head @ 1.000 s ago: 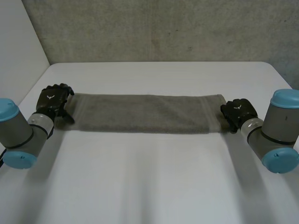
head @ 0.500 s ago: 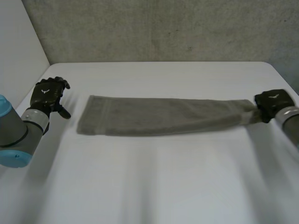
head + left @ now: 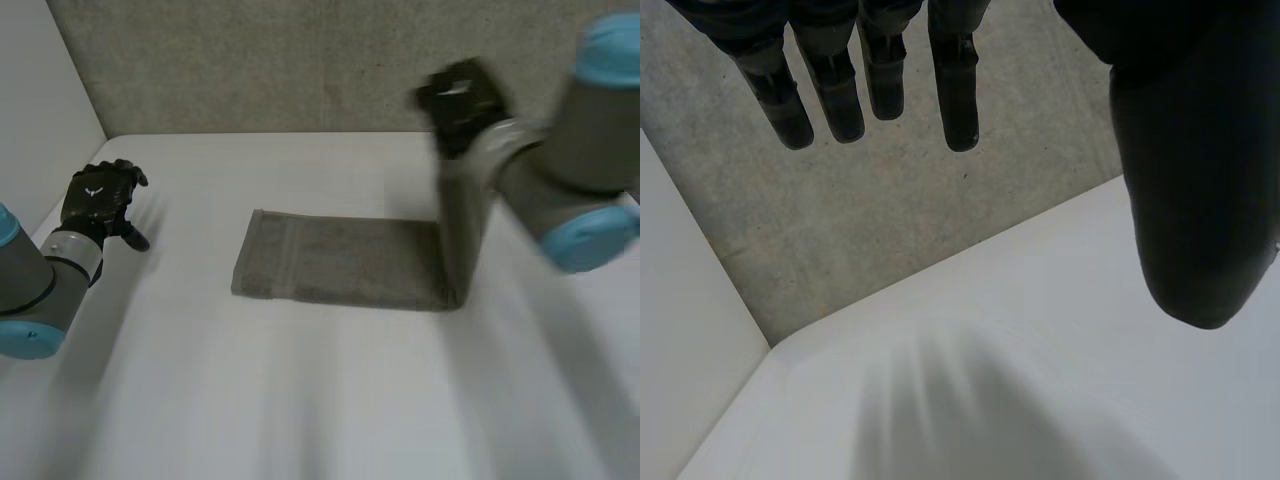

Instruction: Fold the towel.

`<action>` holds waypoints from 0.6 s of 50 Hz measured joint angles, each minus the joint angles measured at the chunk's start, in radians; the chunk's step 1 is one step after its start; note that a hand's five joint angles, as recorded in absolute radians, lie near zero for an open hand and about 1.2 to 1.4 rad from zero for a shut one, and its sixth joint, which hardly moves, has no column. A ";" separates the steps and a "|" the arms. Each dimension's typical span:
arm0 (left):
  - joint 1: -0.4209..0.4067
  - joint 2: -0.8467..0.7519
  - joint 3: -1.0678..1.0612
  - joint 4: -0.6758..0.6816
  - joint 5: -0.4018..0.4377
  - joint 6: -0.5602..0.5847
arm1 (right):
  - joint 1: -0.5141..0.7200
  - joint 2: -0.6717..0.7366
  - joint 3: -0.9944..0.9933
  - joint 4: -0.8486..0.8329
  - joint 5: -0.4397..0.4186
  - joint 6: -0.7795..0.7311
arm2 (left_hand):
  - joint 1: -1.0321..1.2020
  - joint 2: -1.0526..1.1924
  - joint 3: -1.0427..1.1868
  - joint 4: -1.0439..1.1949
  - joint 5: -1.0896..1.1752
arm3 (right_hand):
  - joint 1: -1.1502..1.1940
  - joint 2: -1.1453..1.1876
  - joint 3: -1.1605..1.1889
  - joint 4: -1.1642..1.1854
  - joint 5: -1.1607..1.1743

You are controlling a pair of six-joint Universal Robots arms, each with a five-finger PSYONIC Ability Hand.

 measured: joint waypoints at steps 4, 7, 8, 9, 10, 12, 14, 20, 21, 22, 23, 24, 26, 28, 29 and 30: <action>0.000 0.004 -0.004 0.000 0.001 0.000 | 0.197 0.109 -0.077 -0.016 0.009 -0.002 | 0.000 0.000 0.000 0.000 0.000 | -0.176 -0.171 -0.180 -0.184 -0.172; 0.000 0.008 -0.008 0.000 0.001 0.000 | 0.294 0.196 -0.129 -0.026 0.019 -0.009 | 0.000 0.000 0.000 0.000 0.000 | -0.632 -0.630 -0.632 -0.630 -0.635; 0.000 0.009 -0.009 0.000 0.001 0.000 | 0.311 0.215 -0.140 -0.028 0.024 -0.013 | 0.000 0.000 0.000 0.000 0.000 | -0.748 -0.752 -0.749 -0.728 -0.761; 0.000 0.010 -0.010 0.000 0.001 0.000 | 0.334 0.247 -0.156 -0.029 0.034 -0.021 | 0.000 0.000 0.000 0.000 0.000 | -0.909 -0.917 -0.912 -0.909 -0.952; 0.000 0.011 -0.012 0.000 0.002 0.000 | 0.349 0.273 -0.169 -0.030 0.045 -0.029 | 0.000 0.000 0.000 0.000 0.000 | -1.015 -1.019 -1.021 -1.018 -1.059; 0.000 0.012 -0.013 0.000 0.002 0.001 | 0.365 0.304 -0.182 -0.031 0.070 -0.048 | 0.000 0.000 0.000 0.000 0.000 | -1.066 -1.066 -1.078 -1.071 -1.095; 0.000 0.013 -0.014 0.000 0.002 0.001 | 0.372 0.325 -0.187 -0.031 0.099 -0.069 | 0.000 0.000 0.000 0.000 0.000 | -1.081 -1.067 -1.085 -1.074 -1.095; 0.000 0.012 -0.015 0.000 0.004 0.002 | 0.337 0.293 -0.111 -0.026 0.190 -0.114 | 0.000 0.000 0.000 0.000 0.000 | -1.083 -1.067 -1.087 -1.074 -1.095; -0.001 0.012 -0.015 0.000 0.005 0.002 | 0.322 0.270 -0.078 -0.025 0.197 -0.115 | 0.000 0.000 0.000 0.000 0.000 | -1.083 -1.067 -1.087 -1.074 -1.095; -0.001 0.011 -0.015 0.000 0.005 0.002 | 0.313 0.256 -0.059 -0.025 0.200 -0.114 | 0.000 0.000 0.000 0.000 0.000 | -1.083 -1.067 -1.087 -1.074 -1.095; -0.001 0.011 -0.014 0.000 0.006 0.002 | 0.295 0.228 -0.020 -0.026 0.202 -0.112 | 0.000 0.000 0.000 0.000 0.000 | -1.083 -1.067 -1.087 -1.074 -1.095; -0.001 0.010 -0.014 0.000 0.006 0.003 | 0.275 0.197 0.025 -0.028 0.203 -0.108 | 0.000 0.000 0.000 0.000 0.000 | -1.083 -1.067 -1.087 -1.074 -1.095; -0.003 0.009 -0.014 0.000 0.007 0.004 | 0.240 0.146 0.102 -0.032 0.200 -0.095 | 0.000 0.000 0.000 0.000 0.000 | -1.083 -1.067 -1.087 -1.074 -1.095; -0.008 0.009 -0.014 0.000 0.009 0.004 | 0.189 0.082 0.210 -0.045 0.189 -0.064 | 0.000 0.000 0.000 0.000 0.000 | -1.082 -1.067 -1.087 -1.074 -1.094; -0.010 0.008 -0.014 0.000 0.010 0.004 | 0.176 0.068 0.236 -0.049 0.184 -0.055 | 0.000 0.000 0.000 0.000 0.000 | -1.079 -1.064 -1.086 -1.073 -1.092; -0.016 0.008 -0.014 0.000 0.012 0.004 | 0.151 0.041 0.285 -0.058 0.175 -0.034 | 0.000 0.000 0.000 0.000 0.000 | -1.075 -1.064 -1.084 -1.073 -1.092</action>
